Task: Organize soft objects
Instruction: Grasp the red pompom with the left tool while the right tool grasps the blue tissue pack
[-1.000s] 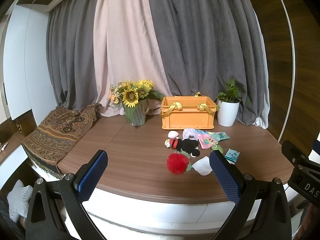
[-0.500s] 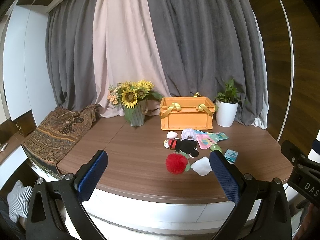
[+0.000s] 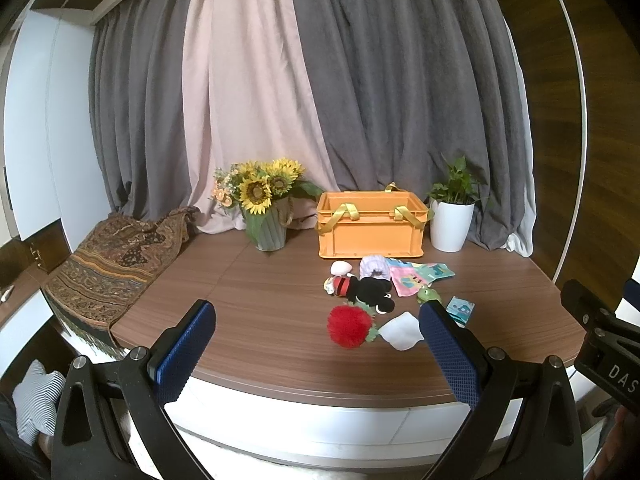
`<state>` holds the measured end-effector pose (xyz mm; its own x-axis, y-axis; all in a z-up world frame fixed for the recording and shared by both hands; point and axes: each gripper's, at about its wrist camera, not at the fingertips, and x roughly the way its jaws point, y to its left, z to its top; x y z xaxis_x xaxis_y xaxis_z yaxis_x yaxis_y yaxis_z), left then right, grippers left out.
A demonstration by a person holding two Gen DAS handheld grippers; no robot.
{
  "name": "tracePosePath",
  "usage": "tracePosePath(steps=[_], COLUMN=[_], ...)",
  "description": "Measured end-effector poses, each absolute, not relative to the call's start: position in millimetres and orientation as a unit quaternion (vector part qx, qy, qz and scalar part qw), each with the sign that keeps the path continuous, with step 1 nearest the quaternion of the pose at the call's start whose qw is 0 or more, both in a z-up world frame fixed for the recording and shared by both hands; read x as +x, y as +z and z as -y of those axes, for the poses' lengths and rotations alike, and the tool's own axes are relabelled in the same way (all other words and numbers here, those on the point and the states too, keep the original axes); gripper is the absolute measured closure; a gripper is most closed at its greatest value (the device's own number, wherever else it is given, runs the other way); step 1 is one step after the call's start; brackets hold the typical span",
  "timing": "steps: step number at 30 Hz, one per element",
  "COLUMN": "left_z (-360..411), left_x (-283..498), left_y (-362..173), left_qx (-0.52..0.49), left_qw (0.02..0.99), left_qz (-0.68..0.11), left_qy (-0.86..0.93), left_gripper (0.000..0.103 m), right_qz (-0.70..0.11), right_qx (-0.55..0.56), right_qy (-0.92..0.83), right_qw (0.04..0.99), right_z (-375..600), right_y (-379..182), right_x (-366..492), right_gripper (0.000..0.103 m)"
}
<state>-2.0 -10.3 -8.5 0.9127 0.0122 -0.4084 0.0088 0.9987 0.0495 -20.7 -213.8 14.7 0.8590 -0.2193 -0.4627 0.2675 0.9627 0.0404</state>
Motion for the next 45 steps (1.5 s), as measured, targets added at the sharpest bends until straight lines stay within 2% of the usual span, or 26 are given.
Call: tracePosePath(steps=[16, 24, 32, 45], left_z=[17, 17, 20, 32], left_x=[41, 98, 171, 248], left_y=[-49, -88, -129, -190], left_qx=[0.026, 0.032, 0.043, 0.040], left_qw=[0.966, 0.965, 0.950, 0.915], left_qz=[-0.256, -0.259, -0.305, -0.389], left_qy=[-0.005, -0.024, -0.060, -0.096], left_gripper=[0.000, 0.000, 0.000, 0.012], right_qz=[-0.287, -0.319, -0.352, -0.421], right_qx=[0.059, 0.061, 0.055, 0.078], right_qy=[-0.112, -0.115, -0.124, -0.180], right_qw=[0.949, 0.939, 0.926, 0.886], right_z=[223, 224, 225, 240], right_y=[-22, -56, -100, -156], right_x=[13, 66, 139, 219], right_gripper=[0.000, 0.000, 0.001, 0.006])
